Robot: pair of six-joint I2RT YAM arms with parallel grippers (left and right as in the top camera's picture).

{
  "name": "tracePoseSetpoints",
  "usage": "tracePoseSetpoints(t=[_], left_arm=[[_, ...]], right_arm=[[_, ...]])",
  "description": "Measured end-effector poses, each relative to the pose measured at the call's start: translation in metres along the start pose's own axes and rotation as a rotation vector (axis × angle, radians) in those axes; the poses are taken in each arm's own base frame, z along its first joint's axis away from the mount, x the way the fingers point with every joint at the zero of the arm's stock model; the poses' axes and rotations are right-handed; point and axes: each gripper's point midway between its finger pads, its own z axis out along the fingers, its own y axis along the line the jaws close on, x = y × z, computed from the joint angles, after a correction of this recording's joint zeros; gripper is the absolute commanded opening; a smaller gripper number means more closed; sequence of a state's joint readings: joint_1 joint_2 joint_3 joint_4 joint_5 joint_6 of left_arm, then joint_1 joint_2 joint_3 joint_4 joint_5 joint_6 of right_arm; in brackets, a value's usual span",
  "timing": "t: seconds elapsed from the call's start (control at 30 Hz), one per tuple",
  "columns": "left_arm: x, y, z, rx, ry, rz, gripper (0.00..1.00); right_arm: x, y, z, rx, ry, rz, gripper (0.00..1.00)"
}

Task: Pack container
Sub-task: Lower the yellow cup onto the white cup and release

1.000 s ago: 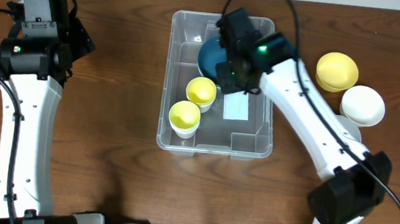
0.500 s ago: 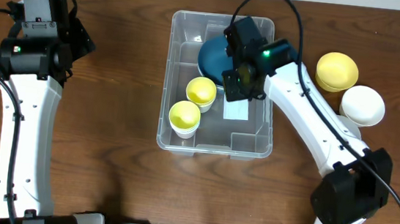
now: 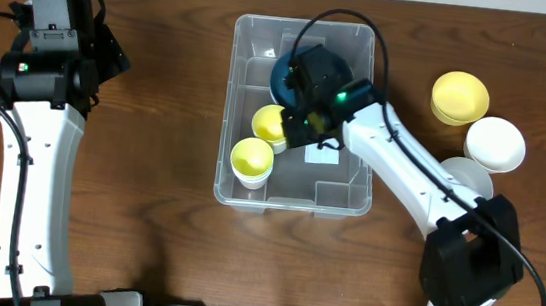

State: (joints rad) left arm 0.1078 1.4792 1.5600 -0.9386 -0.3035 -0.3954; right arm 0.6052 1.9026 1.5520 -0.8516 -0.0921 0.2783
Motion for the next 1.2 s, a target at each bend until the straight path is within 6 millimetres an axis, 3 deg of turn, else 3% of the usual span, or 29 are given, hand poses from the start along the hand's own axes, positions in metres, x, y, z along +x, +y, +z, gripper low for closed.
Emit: tracePoseSetpoints(t=[0.17,0.57,0.97,1.2], left_arm=[[0.000,0.000,0.000,0.000,0.000,0.000,0.98],[0.000,0.000,0.000,0.000,0.000,0.000,0.98],[0.000,0.000,0.000,0.000,0.000,0.000,0.98],[0.000,0.000,0.000,0.000,0.000,0.000,0.98]], right_arm=[[0.003,0.012,0.001,-0.005,0.000,-0.029,0.01],[0.011,0.006,0.002,0.030,0.027,-0.029,0.01],[0.030,-0.004,0.031,0.038,0.037,-0.028,0.01],[0.027,-0.003,0.032,0.035,0.024,-0.029,0.01]])
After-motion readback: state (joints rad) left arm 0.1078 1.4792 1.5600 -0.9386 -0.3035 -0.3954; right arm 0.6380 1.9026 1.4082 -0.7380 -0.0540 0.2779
